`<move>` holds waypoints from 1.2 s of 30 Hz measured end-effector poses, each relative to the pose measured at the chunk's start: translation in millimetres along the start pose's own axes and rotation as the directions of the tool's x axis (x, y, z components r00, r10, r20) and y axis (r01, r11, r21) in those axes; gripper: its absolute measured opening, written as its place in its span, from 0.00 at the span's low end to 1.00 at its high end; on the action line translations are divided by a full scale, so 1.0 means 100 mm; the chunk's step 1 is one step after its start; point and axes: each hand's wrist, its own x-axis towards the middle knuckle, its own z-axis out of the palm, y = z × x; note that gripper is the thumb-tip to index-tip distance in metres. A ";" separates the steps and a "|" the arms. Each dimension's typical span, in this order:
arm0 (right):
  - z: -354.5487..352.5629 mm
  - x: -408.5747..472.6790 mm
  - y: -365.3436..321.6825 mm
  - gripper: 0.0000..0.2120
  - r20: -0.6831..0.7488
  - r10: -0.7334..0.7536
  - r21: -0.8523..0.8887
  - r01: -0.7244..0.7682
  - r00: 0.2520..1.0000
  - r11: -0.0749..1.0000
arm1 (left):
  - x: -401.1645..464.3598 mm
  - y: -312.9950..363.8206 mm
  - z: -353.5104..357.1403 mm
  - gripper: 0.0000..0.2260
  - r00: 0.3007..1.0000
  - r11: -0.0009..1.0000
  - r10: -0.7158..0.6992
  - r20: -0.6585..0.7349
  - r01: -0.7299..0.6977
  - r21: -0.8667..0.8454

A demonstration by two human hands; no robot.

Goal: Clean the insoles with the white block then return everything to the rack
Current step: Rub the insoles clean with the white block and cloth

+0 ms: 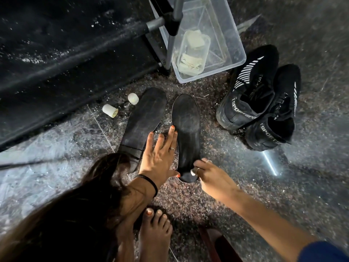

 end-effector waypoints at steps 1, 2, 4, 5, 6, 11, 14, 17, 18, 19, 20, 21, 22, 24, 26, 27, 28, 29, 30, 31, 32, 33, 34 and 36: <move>-0.04 0.05 0.00 0.07 -0.006 -0.013 0.016 0.013 1.000 1.000 | 0.00 0.00 0.00 0.55 1.000 1.000 -0.002 0.003 0.002 0.001; -0.09 0.14 0.01 0.05 -0.049 -0.021 0.038 0.023 0.999 0.999 | 0.01 0.01 0.00 0.55 1.000 1.000 -0.004 0.004 0.004 0.002; -0.16 0.38 0.09 0.07 -0.129 0.028 0.023 -0.026 0.991 0.999 | 0.01 0.01 0.00 0.55 1.000 1.000 -0.006 0.009 0.006 0.005; -0.20 0.50 0.15 0.06 -0.148 0.075 0.019 -0.073 0.986 0.997 | 0.01 0.00 0.00 0.55 1.000 1.000 -0.007 0.013 0.007 0.002; -0.26 0.61 0.20 0.11 -0.169 0.126 0.024 -0.124 0.977 0.992 | 0.01 0.01 0.00 0.55 1.000 1.000 -0.008 0.016 0.008 -0.001; -0.29 0.75 0.21 0.15 -0.301 0.212 0.064 -0.202 0.930 0.977 | 0.01 0.00 -0.01 0.54 1.000 1.000 -0.006 0.017 0.006 -0.005; -0.05 0.46 0.06 0.08 -0.208 0.109 0.037 -0.104 0.972 0.994 | -0.01 -0.01 -0.01 0.54 1.000 1.000 0.003 -0.003 -0.003 -0.005; 0.13 0.19 -0.06 0.07 -0.125 -0.042 0.015 0.044 0.991 0.999 | -0.02 0.00 -0.01 0.54 1.000 1.000 0.003 -0.016 -0.003 0.005; 0.14 0.17 -0.06 0.08 -0.130 -0.059 0.021 0.062 0.990 0.998 | -0.02 0.00 -0.01 0.54 1.000 1.000 0.001 -0.016 -0.001 0.005; 0.11 0.19 -0.06 0.11 -0.144 -0.048 0.051 0.056 0.988 0.997 | -0.01 0.00 -0.01 0.54 1.000 1.000 0.000 -0.014 0.000 0.005; 0.06 0.26 -0.04 0.11 -0.164 -0.018 0.081 0.032 0.986 0.996 | -0.01 0.00 -0.01 0.54 1.000 1.000 0.001 -0.012 -0.001 0.006; 0.00 0.37 -0.02 0.09 -0.184 0.017 0.102 0.002 0.983 0.995 | -0.01 0.00 -0.01 0.54 1.000 1.000 0.002 -0.006 -0.002 0.006; -0.07 0.50 0.02 0.07 -0.191 0.085 0.103 -0.066 0.978 0.992 | -0.01 0.00 -0.01 0.54 1.000 1.000 0.003 0.000 -0.003 0.004; -0.17 0.74 0.14 0.11 -0.243 0.200 0.126 -0.174 0.949 0.977 | -0.01 0.00 -0.02 0.55 1.000 1.000 -0.005 0.006 0.005 -0.006; -0.20 0.84 0.20 0.13 -0.277 0.256 0.173 -0.214 0.926 0.961 | 0.00 0.00 -0.03 0.55 1.000 1.000 -0.009 0.002 0.009 -0.009; -0.19 0.81 0.17 0.13 -0.267 0.244 0.145 -0.211 0.932 0.967 | 0.00 0.00 -0.02 0.55 1.000 1.000 -0.006 0.002 0.006 -0.008; -0.12 0.75 0.14 0.13 -0.236 0.219 0.108 -0.198 0.947 0.974 | -0.01 0.00 -0.02 0.55 1.000 1.000 -0.003 0.000 0.003 -0.006; -0.05 0.66 0.10 0.12 -0.218 0.183 0.090 -0.167 0.959 0.982 | -0.01 0.00 -0.01 0.55 1.000 1.000 0.000 -0.006 0.000 -0.003; -0.01 0.54 0.03 0.10 -0.188 0.163 0.108 -0.144 0.969 0.984 | -0.01 0.00 -0.01 0.55 1.000 1.000 0.003 -0.016 -0.003 0.000; 0.05 0.42 -0.02 0.08 -0.171 0.116 0.125 -0.095 0.978 0.988 | -0.01 -0.01 0.00 0.55 1.000 1.000 0.005 -0.022 -0.005 0.002; 0.07 0.31 -0.08 0.06 -0.138 0.063 0.125 -0.046 0.988 0.991 | -0.01 -0.01 0.00 0.55 1.000 1.000 0.005 -0.025 -0.005 0.001; 0.09 0.24 -0.12 0.05 -0.090 0.017 0.102 -0.008 0.996 0.995 | -0.01 -0.01 0.01 0.55 1.000 1.000 0.005 -0.026 -0.005 0.001; 0.07 0.18 -0.14 0.05 -0.067 -0.020 0.088 0.025 0.998 0.996 | -0.01 -0.01 0.01 0.55 1.000 1.000 0.006 -0.026 -0.005 0.004; 0.00 0.23 -0.13 0.08 -0.090 -0.002 0.125 0.013 0.996 0.992 | -0.01 -0.01 0.00 0.55 1.000 1.000 0.006 -0.029 -0.006 0.007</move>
